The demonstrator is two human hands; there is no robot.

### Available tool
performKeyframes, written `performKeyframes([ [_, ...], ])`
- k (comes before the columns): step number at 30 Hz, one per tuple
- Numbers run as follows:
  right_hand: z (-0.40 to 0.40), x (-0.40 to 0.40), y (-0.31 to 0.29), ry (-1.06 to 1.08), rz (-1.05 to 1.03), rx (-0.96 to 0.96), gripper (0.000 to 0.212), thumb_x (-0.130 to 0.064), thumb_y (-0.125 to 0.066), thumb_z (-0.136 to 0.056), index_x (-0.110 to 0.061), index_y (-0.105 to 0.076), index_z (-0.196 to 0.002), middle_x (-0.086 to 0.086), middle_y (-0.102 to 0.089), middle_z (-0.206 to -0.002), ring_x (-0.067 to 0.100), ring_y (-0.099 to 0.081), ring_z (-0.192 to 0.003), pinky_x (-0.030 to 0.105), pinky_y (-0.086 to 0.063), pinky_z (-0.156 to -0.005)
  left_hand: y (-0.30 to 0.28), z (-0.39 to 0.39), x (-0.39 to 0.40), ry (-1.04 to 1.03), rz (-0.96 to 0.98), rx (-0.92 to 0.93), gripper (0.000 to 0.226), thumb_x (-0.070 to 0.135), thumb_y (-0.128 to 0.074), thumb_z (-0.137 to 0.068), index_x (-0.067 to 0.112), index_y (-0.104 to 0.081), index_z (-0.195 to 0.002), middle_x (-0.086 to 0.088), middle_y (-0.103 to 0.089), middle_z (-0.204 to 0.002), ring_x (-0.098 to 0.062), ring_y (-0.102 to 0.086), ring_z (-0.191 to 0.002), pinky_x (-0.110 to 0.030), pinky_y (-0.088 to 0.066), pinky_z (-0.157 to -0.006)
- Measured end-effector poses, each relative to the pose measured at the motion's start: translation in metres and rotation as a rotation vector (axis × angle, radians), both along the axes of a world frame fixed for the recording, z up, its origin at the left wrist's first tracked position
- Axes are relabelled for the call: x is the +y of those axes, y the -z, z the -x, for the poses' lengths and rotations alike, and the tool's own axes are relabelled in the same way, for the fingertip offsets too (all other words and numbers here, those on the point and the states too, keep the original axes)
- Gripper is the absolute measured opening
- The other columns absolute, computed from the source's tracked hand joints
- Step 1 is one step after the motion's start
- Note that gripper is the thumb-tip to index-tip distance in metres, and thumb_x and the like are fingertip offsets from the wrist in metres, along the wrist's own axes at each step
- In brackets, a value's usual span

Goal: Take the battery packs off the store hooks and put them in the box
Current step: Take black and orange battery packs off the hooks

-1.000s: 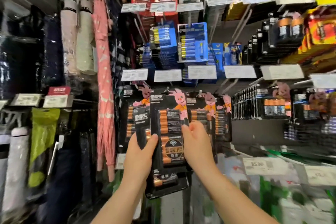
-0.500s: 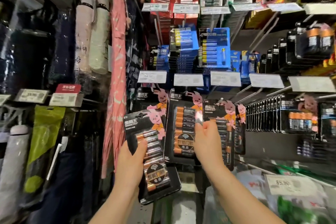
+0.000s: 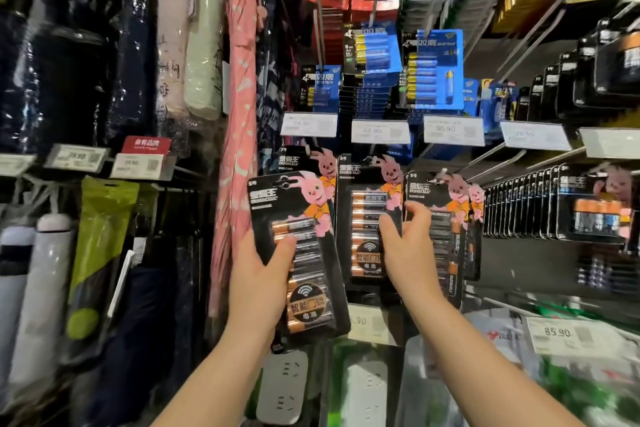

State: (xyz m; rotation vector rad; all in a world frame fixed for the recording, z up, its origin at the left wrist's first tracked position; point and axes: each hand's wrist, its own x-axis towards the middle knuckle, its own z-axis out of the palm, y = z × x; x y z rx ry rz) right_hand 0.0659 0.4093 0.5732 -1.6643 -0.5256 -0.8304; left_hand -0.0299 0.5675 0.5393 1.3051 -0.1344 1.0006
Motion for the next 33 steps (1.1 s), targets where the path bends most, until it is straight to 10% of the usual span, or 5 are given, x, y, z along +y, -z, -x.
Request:
performKeyframes([
  [5, 0.000, 0.001, -0.002, 0.106, 0.209, -0.084, 0.068, -0.035, -0.061, -0.093, -0.032, -0.025, -0.150, -0.006, -0.041, -0.143, 0.012, -0.039, -0.129, 0.031, -0.033, -0.102, 0.006, -0.002, -0.004, 0.022, -0.038, 0.007, 0.016, 0.025, -0.062, -0.094, 0.035, -0.063, -0.106, 0.012, -0.074, -0.100, -0.012, -0.071, -0.095, -0.041, -0.056, -0.085],
  [14, -0.001, 0.001, 0.002, 0.079, 0.236, 0.002, 0.067, -0.029, -0.058, -0.095, -0.026, -0.023, -0.152, 0.001, -0.038, -0.147, 0.007, -0.039, -0.122, 0.023, -0.030, -0.095, 0.005, 0.001, -0.002, 0.083, -0.013, 0.018, 0.017, 0.020, -0.064, -0.094, 0.027, -0.063, -0.109, 0.007, -0.076, -0.098, -0.012, -0.073, -0.088, -0.035, -0.056, -0.076],
  [19, 0.030, -0.004, 0.018, 0.129, 0.243, -0.068, 0.046, -0.042, -0.056, -0.090, -0.025, -0.050, -0.132, -0.005, -0.034, -0.140, 0.011, -0.033, -0.132, 0.033, -0.029, -0.110, 0.004, -0.001, -0.004, 0.110, -0.005, 0.015, 0.022, 0.019, -0.069, -0.089, 0.024, -0.062, -0.110, 0.002, -0.076, -0.100, -0.018, -0.074, -0.088, -0.043, -0.059, -0.078],
  [26, 0.069, -0.009, 0.024, -0.236, 0.254, 0.087, 0.023, -0.017, -0.075, -0.079, -0.024, -0.059, -0.094, -0.013, -0.060, -0.068, -0.007, -0.054, -0.052, 0.009, -0.041, -0.051, 0.005, -0.007, -0.021, 0.129, -0.036, -0.005, 0.034, 0.012, -0.074, -0.082, 0.023, -0.061, -0.112, 0.003, -0.075, -0.100, -0.020, -0.073, -0.093, -0.042, -0.059, -0.079],
  [33, 0.066, -0.016, 0.030, -0.144, 0.189, 0.058, 0.017, -0.023, -0.071, -0.085, -0.028, -0.058, -0.095, -0.012, -0.067, -0.087, -0.004, -0.063, -0.068, 0.013, -0.047, -0.058, 0.002, -0.012, -0.033, 0.124, -0.050, 0.005, 0.038, 0.024, -0.078, -0.081, 0.027, -0.058, -0.114, 0.003, -0.073, -0.108, -0.021, -0.071, -0.100, -0.053, -0.055, -0.090],
])
